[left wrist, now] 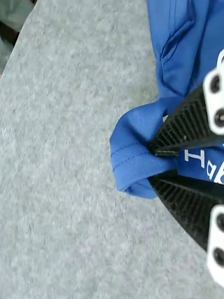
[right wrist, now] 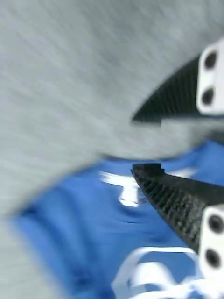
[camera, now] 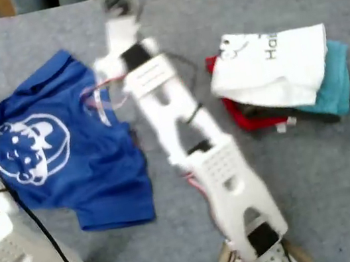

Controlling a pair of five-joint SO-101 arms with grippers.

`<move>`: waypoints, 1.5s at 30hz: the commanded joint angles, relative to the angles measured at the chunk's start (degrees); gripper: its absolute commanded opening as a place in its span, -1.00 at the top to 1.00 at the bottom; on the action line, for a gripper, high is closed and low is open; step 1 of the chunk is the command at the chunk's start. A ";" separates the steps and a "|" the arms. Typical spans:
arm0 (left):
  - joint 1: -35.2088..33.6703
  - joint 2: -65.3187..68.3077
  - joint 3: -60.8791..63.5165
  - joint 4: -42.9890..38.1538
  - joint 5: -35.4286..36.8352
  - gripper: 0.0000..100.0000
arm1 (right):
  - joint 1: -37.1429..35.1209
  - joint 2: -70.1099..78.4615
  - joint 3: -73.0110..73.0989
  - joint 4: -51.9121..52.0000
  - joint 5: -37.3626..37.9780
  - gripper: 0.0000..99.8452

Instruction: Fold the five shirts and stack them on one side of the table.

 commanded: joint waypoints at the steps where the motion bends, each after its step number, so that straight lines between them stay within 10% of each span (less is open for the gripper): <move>1: -1.45 -0.62 -3.30 0.09 -0.26 0.94 | -4.75 4.18 -5.49 5.19 0.26 0.46; 10: -2.95 -0.26 -3.38 9.41 -10.81 0.94 | -6.68 14.99 -17.45 11.78 1.93 0.98; 20: -4.53 -0.26 -3.65 13.54 -13.80 0.94 | -0.44 12.09 -23.69 21.80 5.98 0.97; 28: -4.70 -1.58 -6.02 24.09 -26.73 0.94 | 0.18 -10.33 13.23 21.71 7.38 0.97; 45: -4.53 -17.76 -6.29 45.80 -37.36 0.94 | -5.19 -66.95 84.35 18.99 35.87 0.90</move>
